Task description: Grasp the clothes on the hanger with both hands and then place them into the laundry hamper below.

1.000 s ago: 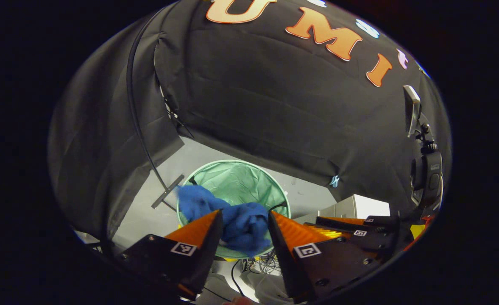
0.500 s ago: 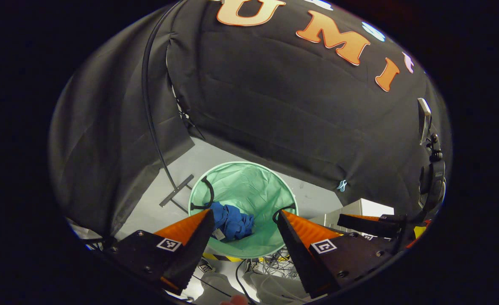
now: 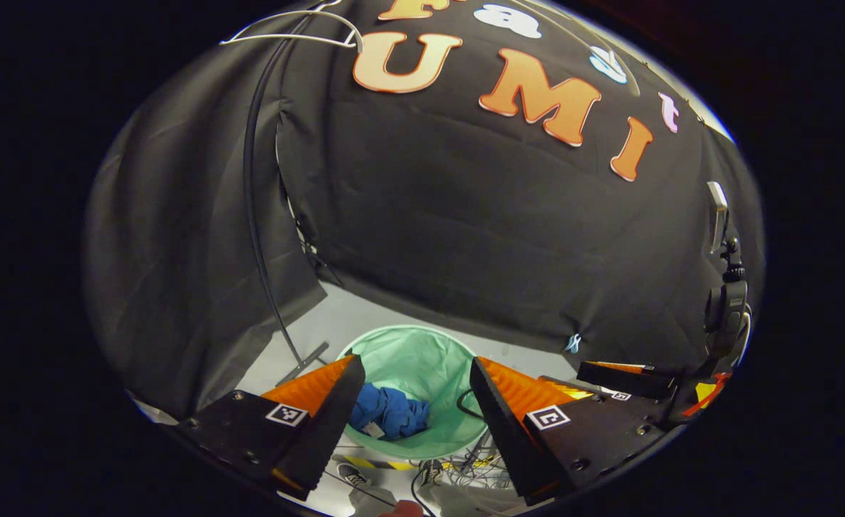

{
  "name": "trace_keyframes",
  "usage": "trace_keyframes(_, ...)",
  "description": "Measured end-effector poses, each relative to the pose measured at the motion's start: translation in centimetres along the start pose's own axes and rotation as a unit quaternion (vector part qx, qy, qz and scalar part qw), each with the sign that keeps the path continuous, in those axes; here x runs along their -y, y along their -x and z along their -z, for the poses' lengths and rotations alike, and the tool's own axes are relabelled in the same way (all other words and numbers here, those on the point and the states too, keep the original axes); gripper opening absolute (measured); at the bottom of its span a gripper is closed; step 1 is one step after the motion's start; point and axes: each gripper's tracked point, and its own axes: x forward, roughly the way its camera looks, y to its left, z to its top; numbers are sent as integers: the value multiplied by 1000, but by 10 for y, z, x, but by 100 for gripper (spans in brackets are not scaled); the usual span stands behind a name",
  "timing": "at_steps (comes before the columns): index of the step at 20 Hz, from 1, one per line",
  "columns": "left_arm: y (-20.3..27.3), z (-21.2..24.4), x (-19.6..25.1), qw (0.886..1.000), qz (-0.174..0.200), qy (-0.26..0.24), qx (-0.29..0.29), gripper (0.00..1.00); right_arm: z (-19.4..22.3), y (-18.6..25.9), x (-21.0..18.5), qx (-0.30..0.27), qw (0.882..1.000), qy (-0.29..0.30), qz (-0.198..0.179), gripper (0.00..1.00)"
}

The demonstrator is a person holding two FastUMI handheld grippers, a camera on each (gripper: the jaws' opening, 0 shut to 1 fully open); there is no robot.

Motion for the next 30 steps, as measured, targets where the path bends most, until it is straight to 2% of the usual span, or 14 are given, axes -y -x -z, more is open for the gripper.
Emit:
trace_keyframes(3, 18, -46, 1, 998, -4, 0, 60, 96, -46, 24, 0, 67, 997, 24, 0, 98)
trace_keyframes(7, 43, -98, 4, 991, -7, 3, 131, 95, -91, 57, -7, 140, 990, 24, -15, 97)
trace_keyframes(12, 68, -149, 0, 977, -28, -18, 211, 94, -141, 109, -14, 215, 976, 33, -23, 97)
trace_keyframes(15, 87, -171, 0, 969, -39, -10, 245, 94, -173, 132, -10, 266, 962, 65, -6, 97)
trace_keyframes(16, 94, -179, 0, 965, -38, -3, 260, 94, -179, 140, -9, 281, 957, 73, -1, 97)
trace_keyframes(17, 103, -187, -2, 960, -38, 3, 278, 98, -183, 146, -9, 293, 953, 75, 0, 97)
trace_keyframes(19, 121, -203, -3, 950, -42, 3, 308, 89, -194, 160, -12, 315, 946, 75, -8, 97)
trace_keyframes(20, 128, -211, -4, 947, -47, 0, 319, 89, -200, 168, -12, 326, 943, 74, -11, 97)
trace_keyframes(23, 145, -227, -4, 936, -55, -10, 348, 89, -216, 189, -15, 356, 931, 72, -19, 87)
trace_keyframes(25, 152, -232, -5, 931, -60, -11, 360, 89, -226, 202, -19, 370, 925, 79, -18, 87)
trace_keyframes(29, 163, -237, -6, 923, -71, -11, 377, 98, -230, 217, -23, 385, 919, 83, -23, 87)
trace_keyframes(30, 165, -238, -6, 922, -75, -13, 381, 94, -230, 218, -22, 385, 919, 81, -26, 87)
